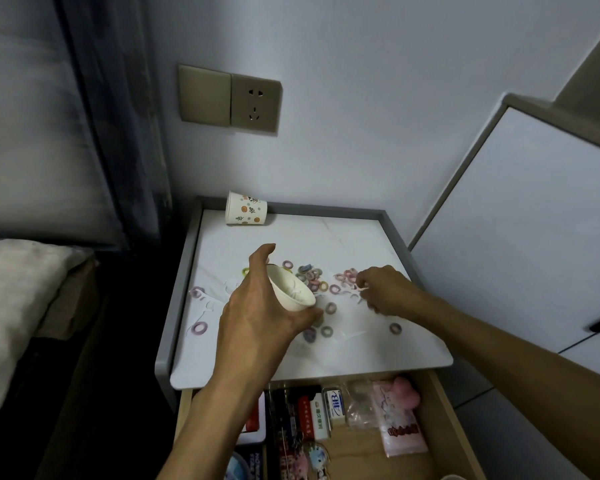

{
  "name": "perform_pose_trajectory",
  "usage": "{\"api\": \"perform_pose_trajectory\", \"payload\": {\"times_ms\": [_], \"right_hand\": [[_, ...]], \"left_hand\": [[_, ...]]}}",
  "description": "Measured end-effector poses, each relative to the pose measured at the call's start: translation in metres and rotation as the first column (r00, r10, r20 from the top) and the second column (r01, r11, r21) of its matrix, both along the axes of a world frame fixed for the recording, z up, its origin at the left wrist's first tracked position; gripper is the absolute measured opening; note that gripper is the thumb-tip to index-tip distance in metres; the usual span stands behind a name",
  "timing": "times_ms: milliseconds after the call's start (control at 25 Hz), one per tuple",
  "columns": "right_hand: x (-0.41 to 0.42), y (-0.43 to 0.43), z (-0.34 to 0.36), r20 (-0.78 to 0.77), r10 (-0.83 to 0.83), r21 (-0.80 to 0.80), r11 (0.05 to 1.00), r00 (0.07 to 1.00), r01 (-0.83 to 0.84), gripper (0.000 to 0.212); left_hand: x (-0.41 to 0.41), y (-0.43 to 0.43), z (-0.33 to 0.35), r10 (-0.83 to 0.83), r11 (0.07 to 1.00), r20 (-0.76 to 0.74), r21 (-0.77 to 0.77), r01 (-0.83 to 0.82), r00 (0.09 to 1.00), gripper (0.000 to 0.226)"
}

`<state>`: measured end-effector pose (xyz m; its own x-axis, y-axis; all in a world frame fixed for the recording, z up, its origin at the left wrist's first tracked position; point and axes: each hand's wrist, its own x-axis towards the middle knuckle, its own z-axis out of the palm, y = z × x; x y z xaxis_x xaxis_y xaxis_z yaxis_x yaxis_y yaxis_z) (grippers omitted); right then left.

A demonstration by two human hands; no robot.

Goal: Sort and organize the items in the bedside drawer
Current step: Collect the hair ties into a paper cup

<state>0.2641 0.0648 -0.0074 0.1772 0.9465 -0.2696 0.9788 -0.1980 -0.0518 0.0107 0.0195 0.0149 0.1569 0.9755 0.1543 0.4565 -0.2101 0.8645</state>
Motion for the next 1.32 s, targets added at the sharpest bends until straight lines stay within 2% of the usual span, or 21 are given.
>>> {"api": "perform_pose_trajectory", "payload": {"times_ms": [120,320,400,520,680,760,800,880,960,1040,1120,1240,1320], "right_hand": [[0.007,-0.003,0.006,-0.073,-0.005,-0.012,1.000,0.997,0.004,0.027],[0.019,-0.012,0.023,-0.196,-0.018,0.099,0.994,0.980,0.038,0.021],[0.013,-0.016,0.046,-0.284,0.059,0.193,0.981,0.957,-0.003,0.018],[-0.019,-0.025,0.091,-0.418,0.289,0.304,0.938,0.861,-0.167,0.018],[-0.073,-0.028,0.099,-0.383,0.531,0.270,0.847,0.756,-0.458,0.019],[-0.085,-0.026,0.094,-0.381,0.590,0.293,0.807,0.712,-0.512,0.021],[-0.082,-0.025,0.094,-0.403,0.586,0.349,0.808,0.703,-0.474,0.020],[-0.063,-0.022,0.085,-0.485,0.503,0.468,0.840,0.715,-0.274,0.016],[-0.036,-0.026,0.060,-0.482,0.383,0.425,0.889,0.788,-0.172,0.014],[-0.009,-0.035,0.018,-0.325,0.319,0.223,0.941,0.890,-0.255,0.020],[0.005,-0.046,-0.016,-0.238,0.291,0.098,0.956,0.927,-0.276,0.022],[0.011,-0.048,-0.033,-0.283,0.281,0.186,0.954,0.917,-0.235,0.012],[0.011,-0.045,-0.034,-0.235,0.297,0.155,0.951,0.925,-0.266,0.006]], "left_hand": [[0.006,-0.001,-0.001,-0.017,1.000,-0.002,0.001,0.017,1.000,0.100],[0.007,-0.001,-0.005,-0.016,1.000,-0.016,0.010,0.016,1.000,0.098],[0.007,0.000,-0.006,-0.023,1.000,-0.025,0.008,0.023,0.999,0.097],[0.008,-0.001,-0.005,-0.054,0.998,-0.047,0.022,0.055,0.997,0.098],[0.010,-0.001,-0.005,-0.098,0.995,-0.050,0.005,0.098,0.994,0.104],[0.009,-0.001,-0.005,-0.106,0.994,-0.035,0.010,0.106,0.994,0.105],[0.008,0.000,-0.005,-0.100,0.995,-0.031,0.015,0.100,0.995,0.105],[0.006,0.000,-0.004,-0.074,0.997,-0.038,0.024,0.075,0.997,0.105],[0.002,0.000,-0.004,-0.057,0.998,-0.036,0.024,0.057,0.998,0.104],[0.000,0.000,-0.003,-0.050,0.999,-0.021,0.021,0.051,0.999,0.103],[-0.001,0.000,-0.002,-0.045,0.999,-0.009,0.020,0.045,0.999,0.103],[0.000,0.000,-0.002,-0.044,0.999,-0.021,0.024,0.044,0.999,0.103],[0.000,0.000,-0.002,-0.039,0.999,-0.024,0.020,0.040,0.999,0.103]]}}
